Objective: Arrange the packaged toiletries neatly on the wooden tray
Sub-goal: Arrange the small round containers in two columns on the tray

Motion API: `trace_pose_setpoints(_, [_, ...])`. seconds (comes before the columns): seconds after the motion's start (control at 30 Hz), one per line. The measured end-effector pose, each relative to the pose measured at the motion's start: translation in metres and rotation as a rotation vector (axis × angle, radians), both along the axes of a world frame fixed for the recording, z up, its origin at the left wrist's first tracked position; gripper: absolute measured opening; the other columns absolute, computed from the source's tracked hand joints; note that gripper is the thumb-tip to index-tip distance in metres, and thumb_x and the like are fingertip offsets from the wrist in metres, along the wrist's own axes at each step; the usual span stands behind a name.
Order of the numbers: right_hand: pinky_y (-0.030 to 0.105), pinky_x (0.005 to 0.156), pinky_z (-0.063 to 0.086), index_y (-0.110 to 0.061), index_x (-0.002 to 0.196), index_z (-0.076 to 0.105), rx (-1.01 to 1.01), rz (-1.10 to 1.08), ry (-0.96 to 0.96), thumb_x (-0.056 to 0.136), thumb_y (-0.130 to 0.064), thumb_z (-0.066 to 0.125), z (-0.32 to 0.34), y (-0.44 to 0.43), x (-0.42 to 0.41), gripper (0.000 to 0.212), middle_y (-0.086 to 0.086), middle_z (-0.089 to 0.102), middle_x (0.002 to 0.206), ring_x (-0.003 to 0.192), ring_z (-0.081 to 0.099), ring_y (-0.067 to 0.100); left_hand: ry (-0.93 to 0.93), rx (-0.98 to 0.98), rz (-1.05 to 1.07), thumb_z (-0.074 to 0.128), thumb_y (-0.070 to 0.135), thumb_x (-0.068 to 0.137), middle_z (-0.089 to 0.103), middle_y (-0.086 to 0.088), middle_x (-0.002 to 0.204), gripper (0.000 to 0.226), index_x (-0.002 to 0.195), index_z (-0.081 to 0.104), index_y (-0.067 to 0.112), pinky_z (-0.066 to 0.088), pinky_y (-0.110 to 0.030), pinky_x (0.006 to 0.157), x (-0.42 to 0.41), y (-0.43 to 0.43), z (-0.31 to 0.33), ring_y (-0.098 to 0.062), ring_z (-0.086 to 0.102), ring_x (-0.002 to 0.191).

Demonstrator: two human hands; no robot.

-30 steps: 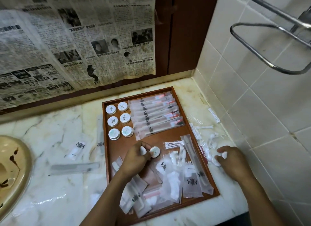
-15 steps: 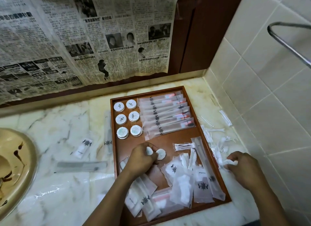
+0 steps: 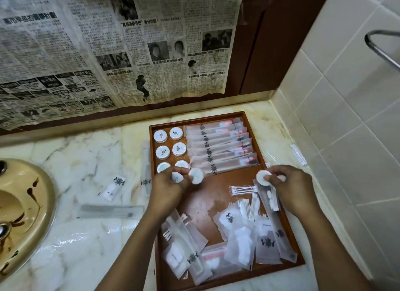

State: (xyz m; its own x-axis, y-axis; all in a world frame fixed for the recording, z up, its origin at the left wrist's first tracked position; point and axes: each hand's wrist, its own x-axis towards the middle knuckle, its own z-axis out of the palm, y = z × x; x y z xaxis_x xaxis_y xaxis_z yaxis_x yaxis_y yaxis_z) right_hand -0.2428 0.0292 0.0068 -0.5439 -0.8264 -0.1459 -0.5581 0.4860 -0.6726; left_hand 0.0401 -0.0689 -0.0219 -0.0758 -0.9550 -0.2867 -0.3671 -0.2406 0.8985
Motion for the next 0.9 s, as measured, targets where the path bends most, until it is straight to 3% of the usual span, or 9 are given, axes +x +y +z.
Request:
trace_pose_setpoints(0.1, [0.014,0.079,0.041,-0.015,0.104,0.078,-0.070,0.104,-0.055,0.086,-0.013,0.076,0.011,-0.044,0.028,0.018,-0.009,0.067,0.094,0.091,0.062,0.010,-0.010,-0.027,0.103,0.081,0.019,0.082,0.077,0.007,0.087,0.007,0.087,0.077,0.023,0.054,-0.028,0.077,0.017,-0.028,0.007,-0.008,0.071,0.087])
trace_pose_setpoints(0.27, [0.009,0.065,0.038,-0.016,0.105,0.077,-0.014,0.302,-0.122,0.087,-0.016,0.077,0.010,-0.126,0.082,0.018,-0.010,0.066,0.093,0.082,0.060,0.004,-0.115,-0.003,0.189,0.079,0.022,0.079,0.076,0.006,0.088,0.005,0.084,0.078,0.023,0.058,-0.033,0.073,0.043,-0.078,0.006,-0.017,0.071,0.085])
trace_pose_setpoints(0.37, [0.015,0.068,0.045,-0.015,0.096,0.079,0.045,0.372,-0.123,0.084,-0.015,0.080,-0.001,-0.170,0.110,0.012,-0.004,0.072,0.093,0.077,0.061,0.002,-0.132,0.054,0.142,0.078,0.019,0.075,0.077,0.004,0.084,0.006,0.081,0.079,0.022,0.058,-0.034,0.077,0.048,-0.099,0.001,-0.020,0.072,0.085])
trace_pose_setpoints(0.43, [0.023,0.076,0.050,-0.012,0.089,0.080,0.079,0.416,-0.111,0.081,-0.014,0.082,-0.010,-0.193,0.123,0.008,0.001,0.074,0.091,0.082,0.065,0.010,-0.184,0.047,0.078,0.075,0.021,0.072,0.077,0.005,0.084,0.008,0.079,0.078,0.020,0.058,-0.035,0.080,0.049,-0.110,-0.002,-0.018,0.071,0.086])
trace_pose_setpoints(0.57, [0.028,0.088,0.054,-0.011,0.083,0.081,0.172,0.523,-0.062,0.080,-0.011,0.083,-0.027,-0.222,0.134,0.004,0.003,0.076,0.092,0.092,0.067,0.013,-0.343,0.008,-0.029,0.071,0.022,0.075,0.075,0.001,0.080,0.010,0.079,0.075,0.014,0.058,-0.038,0.077,0.050,-0.121,-0.009,-0.017,0.068,0.083])
trace_pose_setpoints(0.67, [0.027,0.084,0.054,-0.013,0.078,0.081,0.204,0.531,-0.040,0.079,-0.012,0.084,-0.032,-0.235,0.135,0.003,0.001,0.076,0.086,0.089,0.067,0.010,-0.399,-0.025,-0.062,0.068,0.027,0.071,0.073,-0.005,0.079,0.021,0.080,0.072,0.009,0.058,-0.041,0.075,0.051,-0.128,-0.013,-0.022,0.067,0.080])
trace_pose_setpoints(0.9, [0.029,0.083,0.056,-0.016,0.081,0.079,0.213,0.617,0.103,0.078,-0.013,0.084,-0.034,-0.251,0.142,0.007,-0.003,0.071,0.076,0.080,0.065,0.010,-0.548,-0.145,-0.112,0.070,0.019,0.081,0.070,-0.004,0.084,0.009,0.086,0.068,0.012,0.054,-0.034,0.067,0.048,-0.135,-0.019,-0.024,0.063,0.080])
